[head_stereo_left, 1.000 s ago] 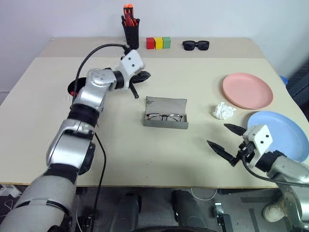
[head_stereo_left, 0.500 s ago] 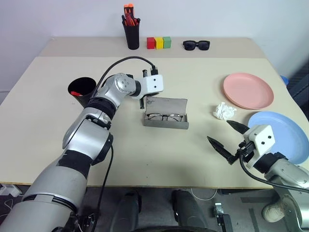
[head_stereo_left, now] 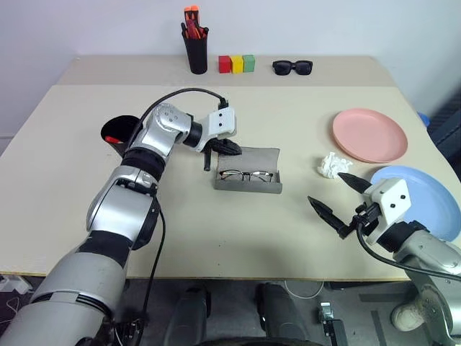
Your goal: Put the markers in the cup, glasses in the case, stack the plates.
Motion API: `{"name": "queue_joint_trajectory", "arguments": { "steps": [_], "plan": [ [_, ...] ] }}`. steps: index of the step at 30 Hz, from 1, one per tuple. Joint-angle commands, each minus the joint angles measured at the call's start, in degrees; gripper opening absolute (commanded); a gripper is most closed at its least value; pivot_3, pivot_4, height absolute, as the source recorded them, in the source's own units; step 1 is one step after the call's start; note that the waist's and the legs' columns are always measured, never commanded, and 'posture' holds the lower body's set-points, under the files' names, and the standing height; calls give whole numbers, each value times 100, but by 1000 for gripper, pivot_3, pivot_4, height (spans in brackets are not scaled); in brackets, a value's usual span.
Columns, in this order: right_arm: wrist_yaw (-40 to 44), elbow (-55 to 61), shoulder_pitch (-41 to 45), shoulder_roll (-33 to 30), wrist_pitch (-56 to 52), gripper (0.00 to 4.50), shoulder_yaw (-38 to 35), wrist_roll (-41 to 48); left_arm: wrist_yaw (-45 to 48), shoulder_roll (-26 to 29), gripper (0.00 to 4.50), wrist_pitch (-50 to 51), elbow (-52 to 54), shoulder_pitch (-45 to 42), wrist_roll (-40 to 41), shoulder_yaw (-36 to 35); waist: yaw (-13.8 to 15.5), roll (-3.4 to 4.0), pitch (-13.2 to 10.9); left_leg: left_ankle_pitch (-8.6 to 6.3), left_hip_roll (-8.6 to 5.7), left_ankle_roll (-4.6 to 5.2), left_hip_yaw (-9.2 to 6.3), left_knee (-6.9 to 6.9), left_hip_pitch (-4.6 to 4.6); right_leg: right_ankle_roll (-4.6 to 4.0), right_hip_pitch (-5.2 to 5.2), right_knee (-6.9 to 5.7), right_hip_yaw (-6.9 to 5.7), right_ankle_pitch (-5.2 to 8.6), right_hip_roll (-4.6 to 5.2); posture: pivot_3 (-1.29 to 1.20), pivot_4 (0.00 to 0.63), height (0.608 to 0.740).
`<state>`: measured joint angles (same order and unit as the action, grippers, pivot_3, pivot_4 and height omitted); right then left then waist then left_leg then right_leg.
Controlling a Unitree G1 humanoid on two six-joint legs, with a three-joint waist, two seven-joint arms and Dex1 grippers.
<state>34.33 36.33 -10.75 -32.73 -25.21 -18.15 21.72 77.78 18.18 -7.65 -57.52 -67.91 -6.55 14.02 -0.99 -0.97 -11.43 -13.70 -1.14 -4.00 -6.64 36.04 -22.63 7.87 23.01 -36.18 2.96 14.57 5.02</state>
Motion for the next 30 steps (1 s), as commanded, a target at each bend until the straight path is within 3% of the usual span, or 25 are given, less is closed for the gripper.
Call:
{"name": "queue_joint_trajectory", "arguments": {
  "steps": [1,4,10,24,30],
  "plan": [
    [-28,97,-28,-25,56,4500,-109,91,390,129,53,546,1096,361,282,-10,3,0,0,0,0,0,0,1,-1,0,0,-1,0,0,0,0,150,740],
    [3,43,-118,-2,163,4500,-114,57,-17,81,53,626,1398,522,257,-95,20,0,0,0,0,0,-1,5,0,-1,-1,-3,0,0,0,0,150,740],
    [28,-106,-263,40,423,4500,-118,-6,-1298,-88,53,69,932,201,-52,-86,25,0,0,0,-1,0,-2,11,2,0,-5,-4,0,0,0,0,150,740],
    [-73,-232,-419,142,774,4500,-22,-116,-3116,-519,53,-939,-584,-405,-1642,1075,27,-1,0,0,-2,1,-1,9,4,1,-6,-3,0,0,0,0,150,740],
    [-160,-113,-571,184,801,4500,-60,-114,-3405,-520,53,-908,-932,-687,-1547,828,20,-1,0,0,-2,0,-1,8,4,1,-5,-3,0,0,0,0,150,740]
  ]
}}
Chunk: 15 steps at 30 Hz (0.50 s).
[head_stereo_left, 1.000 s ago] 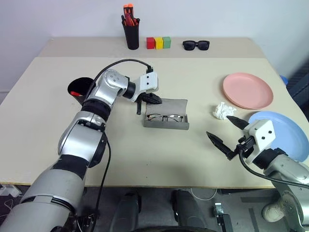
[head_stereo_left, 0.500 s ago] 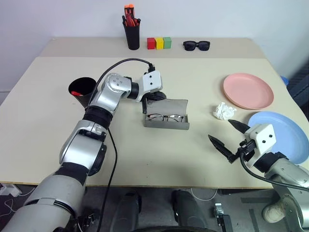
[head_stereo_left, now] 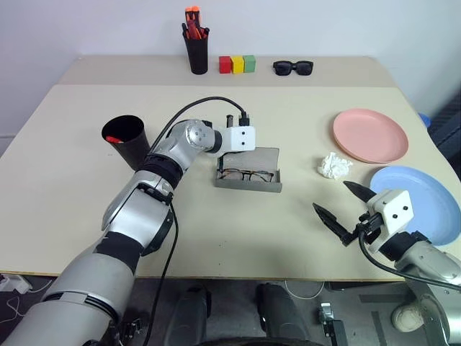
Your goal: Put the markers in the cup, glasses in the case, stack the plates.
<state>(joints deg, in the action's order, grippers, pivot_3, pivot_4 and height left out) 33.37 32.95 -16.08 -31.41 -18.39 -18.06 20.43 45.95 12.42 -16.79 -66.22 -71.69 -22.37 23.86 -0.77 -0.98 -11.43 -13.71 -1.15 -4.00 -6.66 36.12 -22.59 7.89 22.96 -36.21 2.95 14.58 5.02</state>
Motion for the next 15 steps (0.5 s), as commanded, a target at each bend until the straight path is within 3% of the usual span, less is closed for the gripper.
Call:
{"name": "queue_joint_trajectory", "arguments": {
  "steps": [1,9,15],
  "plan": [
    [-74,239,-59,56,125,4500,-67,17,-290,76,53,27,-102,-335,26,-171,-2,0,0,0,0,0,0,0,0,0,0,0,0,0,0,0,150,740],
    [-179,339,82,27,-19,4500,25,44,-776,52,53,292,-323,-418,-82,-122,-1,0,0,0,0,0,0,0,0,0,0,0,0,0,0,0,150,740],
    [-190,446,103,-20,-148,4500,-12,96,145,-104,53,339,-287,-322,297,-335,9,0,0,0,0,0,0,-1,-1,1,0,0,0,1,0,0,150,740]
  ]
}}
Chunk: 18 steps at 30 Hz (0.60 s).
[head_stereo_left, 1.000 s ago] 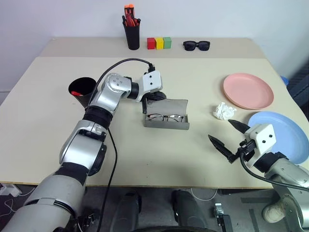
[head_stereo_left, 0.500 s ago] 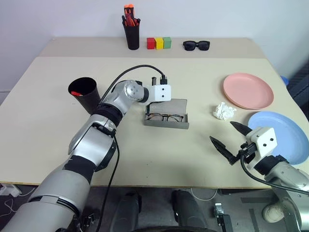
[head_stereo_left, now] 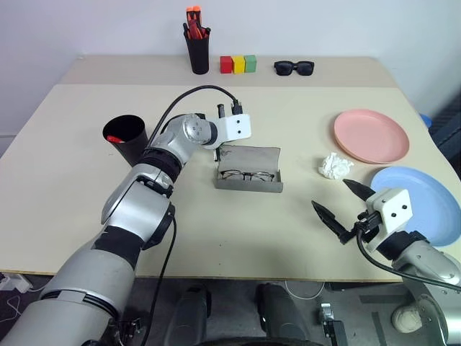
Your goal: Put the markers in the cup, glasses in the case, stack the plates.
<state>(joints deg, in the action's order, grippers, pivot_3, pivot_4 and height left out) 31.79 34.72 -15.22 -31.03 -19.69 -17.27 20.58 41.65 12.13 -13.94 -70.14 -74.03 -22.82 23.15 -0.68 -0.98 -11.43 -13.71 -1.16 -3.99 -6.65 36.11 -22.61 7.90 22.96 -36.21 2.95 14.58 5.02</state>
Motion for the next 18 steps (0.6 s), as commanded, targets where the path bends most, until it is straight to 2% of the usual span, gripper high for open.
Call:
{"name": "queue_joint_trajectory", "arguments": {
  "steps": [1,10,18],
  "plan": [
    [-31,278,17,-61,-32,4500,-98,84,731,-88,53,90,123,-84,418,-321,-3,0,0,0,0,0,0,1,-1,0,0,0,0,0,0,0,150,740],
    [-7,309,-54,-85,-87,4500,-170,116,2746,77,53,887,734,160,1146,-729,-33,2,1,0,0,0,0,0,1,-1,0,-2,0,0,0,0,150,740],
    [-13,294,64,-150,-211,4500,-159,154,3506,314,53,1647,2296,914,1388,-597,-27,3,2,0,1,0,0,1,4,-1,-1,-5,1,0,0,0,150,740]
  ]
}}
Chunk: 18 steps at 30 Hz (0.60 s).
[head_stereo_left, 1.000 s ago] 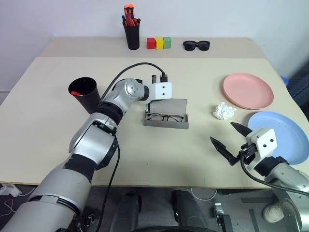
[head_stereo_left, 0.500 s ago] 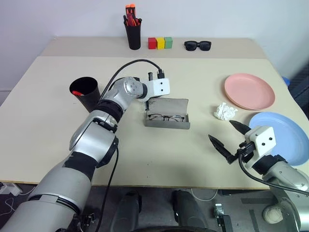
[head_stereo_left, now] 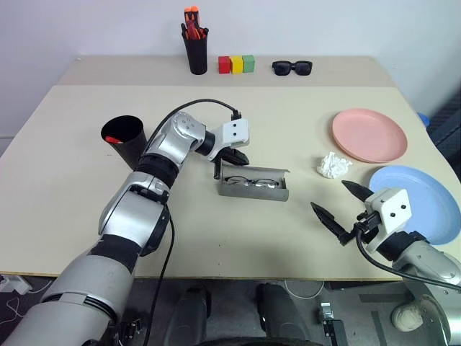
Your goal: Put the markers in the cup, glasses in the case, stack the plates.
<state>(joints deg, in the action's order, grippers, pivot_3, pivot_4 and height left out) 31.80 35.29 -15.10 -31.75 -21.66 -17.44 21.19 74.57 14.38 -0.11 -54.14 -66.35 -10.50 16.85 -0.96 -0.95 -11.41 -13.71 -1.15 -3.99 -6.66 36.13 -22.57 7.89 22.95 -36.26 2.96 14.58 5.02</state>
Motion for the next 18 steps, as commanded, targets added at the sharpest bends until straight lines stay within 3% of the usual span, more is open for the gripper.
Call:
{"name": "queue_joint_trajectory", "arguments": {
  "steps": [1,10,15,18],
  "plan": [
    [-17,227,51,-87,-35,4500,-157,97,276,110,53,399,935,280,169,65,0,0,0,0,0,0,0,-1,0,0,0,0,0,0,0,0,150,740],
    [-488,178,-57,80,-236,4500,-467,119,79,296,53,935,2277,1182,166,255,21,6,6,-1,1,1,0,0,14,-1,-16,1,0,0,1,0,150,740],
    [-806,53,-259,187,-497,4500,-1049,194,-542,-13,53,513,2821,1213,1196,-681,29,5,5,-1,1,1,-1,2,12,-1,-15,2,0,0,2,0,150,740],
    [-768,-237,-492,150,-485,4500,-1225,97,-514,-99,53,648,3533,1461,1583,-726,28,7,7,-1,1,2,-2,0,10,-2,-15,4,0,0,2,0,150,740]
  ]
}}
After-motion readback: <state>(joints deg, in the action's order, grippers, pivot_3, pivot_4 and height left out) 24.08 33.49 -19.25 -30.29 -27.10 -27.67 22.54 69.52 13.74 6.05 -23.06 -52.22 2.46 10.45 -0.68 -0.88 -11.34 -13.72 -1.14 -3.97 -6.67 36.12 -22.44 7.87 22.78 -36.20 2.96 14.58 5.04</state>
